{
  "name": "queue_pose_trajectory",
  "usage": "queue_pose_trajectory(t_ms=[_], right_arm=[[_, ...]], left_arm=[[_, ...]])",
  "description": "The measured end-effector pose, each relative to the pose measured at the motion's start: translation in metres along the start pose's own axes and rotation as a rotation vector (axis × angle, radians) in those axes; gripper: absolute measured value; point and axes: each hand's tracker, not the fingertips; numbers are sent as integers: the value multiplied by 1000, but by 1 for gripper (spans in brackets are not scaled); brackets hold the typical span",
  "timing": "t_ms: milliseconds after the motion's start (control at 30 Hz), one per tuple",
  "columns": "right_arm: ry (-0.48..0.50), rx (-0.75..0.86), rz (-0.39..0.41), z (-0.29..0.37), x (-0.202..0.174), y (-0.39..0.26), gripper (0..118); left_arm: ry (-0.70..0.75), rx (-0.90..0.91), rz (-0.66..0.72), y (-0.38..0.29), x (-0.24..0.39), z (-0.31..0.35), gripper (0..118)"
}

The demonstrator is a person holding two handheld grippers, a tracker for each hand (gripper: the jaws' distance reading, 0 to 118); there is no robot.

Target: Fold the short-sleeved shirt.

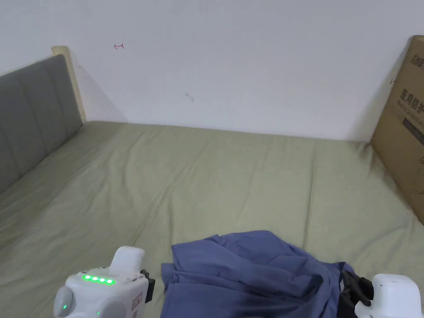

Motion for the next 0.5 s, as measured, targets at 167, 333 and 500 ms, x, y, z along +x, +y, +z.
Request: queue_pose_trajectory(t_ms=[167,333,500], right_arm=[[-16,-37,-6,-13,3,0,2],[-37,-56,-10,-22,8,3,2],[-53,-69,-8,-27,12,3,2]], left_arm=[[-15,-58,-80,21,7,-56,104],[-4,-126,-164,21,13,-111,99],[-30,-140,-168,15,12,-124,72]])
